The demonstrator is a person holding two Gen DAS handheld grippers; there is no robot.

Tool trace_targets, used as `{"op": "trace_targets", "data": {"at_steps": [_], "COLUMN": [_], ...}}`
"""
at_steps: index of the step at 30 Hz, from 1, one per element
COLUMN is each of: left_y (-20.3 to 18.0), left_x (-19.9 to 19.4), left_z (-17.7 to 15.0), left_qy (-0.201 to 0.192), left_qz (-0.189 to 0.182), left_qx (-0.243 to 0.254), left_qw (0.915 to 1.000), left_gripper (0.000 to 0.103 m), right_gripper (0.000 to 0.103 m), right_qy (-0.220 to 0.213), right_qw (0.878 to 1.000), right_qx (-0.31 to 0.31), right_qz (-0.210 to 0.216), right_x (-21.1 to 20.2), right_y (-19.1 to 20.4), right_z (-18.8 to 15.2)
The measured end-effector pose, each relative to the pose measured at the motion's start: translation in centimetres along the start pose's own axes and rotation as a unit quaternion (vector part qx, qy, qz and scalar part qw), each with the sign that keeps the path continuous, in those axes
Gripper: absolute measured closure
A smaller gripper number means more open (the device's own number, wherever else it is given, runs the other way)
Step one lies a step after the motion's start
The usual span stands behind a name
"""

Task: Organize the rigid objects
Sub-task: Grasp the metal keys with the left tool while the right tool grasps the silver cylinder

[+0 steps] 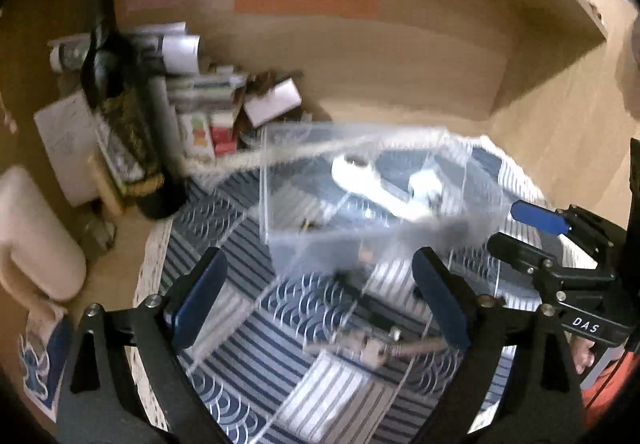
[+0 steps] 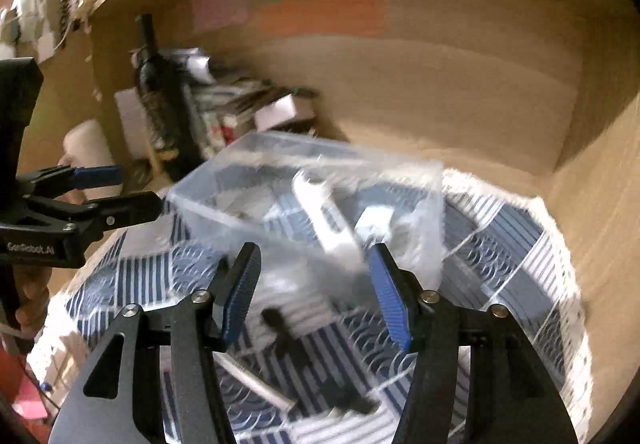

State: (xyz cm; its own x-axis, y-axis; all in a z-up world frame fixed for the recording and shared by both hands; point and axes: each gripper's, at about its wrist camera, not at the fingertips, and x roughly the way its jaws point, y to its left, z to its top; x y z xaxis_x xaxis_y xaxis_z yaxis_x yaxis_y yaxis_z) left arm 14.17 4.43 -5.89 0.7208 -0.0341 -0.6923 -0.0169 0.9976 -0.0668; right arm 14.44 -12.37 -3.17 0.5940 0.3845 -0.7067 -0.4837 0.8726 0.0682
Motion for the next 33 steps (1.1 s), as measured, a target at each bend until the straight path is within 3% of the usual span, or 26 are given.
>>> {"op": "trace_targets", "data": {"at_steps": [8, 9, 12, 14, 17, 24, 28, 33], "left_y": [1.5, 1.7, 1.8, 1.5, 0.6, -1.1, -1.3, -2.4], "left_x": [1.6, 1.6, 2.0, 2.5, 2.9, 4.3, 5.2, 6.1], "left_z": [-5.4, -6.0, -6.9, -7.3, -7.4, -7.6, -7.7, -7.3], "left_qy": [0.057, 0.062, 0.077, 0.087, 0.094, 0.111, 0.129, 0.135], "left_qz": [0.001, -0.003, -0.02, -0.031, -0.041, -0.034, -0.036, -0.025], "left_qx": [-0.003, -0.006, -0.012, -0.005, 0.011, 0.048, 0.049, 0.069], "left_qw": [0.9984, 0.9981, 0.9968, 0.9957, 0.9947, 0.992, 0.9898, 0.9881], "left_gripper": [0.008, 0.011, 0.033, 0.038, 0.038, 0.037, 0.022, 0.021], "right_gripper": [0.05, 0.05, 0.058, 0.061, 0.075, 0.077, 0.089, 0.089], "right_qy": [0.069, 0.078, 0.102, 0.11, 0.124, 0.131, 0.137, 0.13], "right_qw": [0.996, 0.995, 0.992, 0.99, 0.987, 0.984, 0.983, 0.986], "right_qx": [-0.022, -0.026, -0.036, -0.047, -0.063, -0.101, -0.097, -0.087], "right_qz": [0.046, 0.05, 0.067, 0.072, 0.083, 0.072, 0.075, 0.063], "right_x": [2.5, 2.9, 4.2, 4.6, 5.2, 5.5, 5.5, 4.2], "right_y": [2.7, 3.0, 3.7, 4.1, 4.8, 6.0, 5.5, 4.5], "right_z": [-4.2, -4.5, -5.2, -5.4, -5.4, -5.8, -6.1, -6.9]}}
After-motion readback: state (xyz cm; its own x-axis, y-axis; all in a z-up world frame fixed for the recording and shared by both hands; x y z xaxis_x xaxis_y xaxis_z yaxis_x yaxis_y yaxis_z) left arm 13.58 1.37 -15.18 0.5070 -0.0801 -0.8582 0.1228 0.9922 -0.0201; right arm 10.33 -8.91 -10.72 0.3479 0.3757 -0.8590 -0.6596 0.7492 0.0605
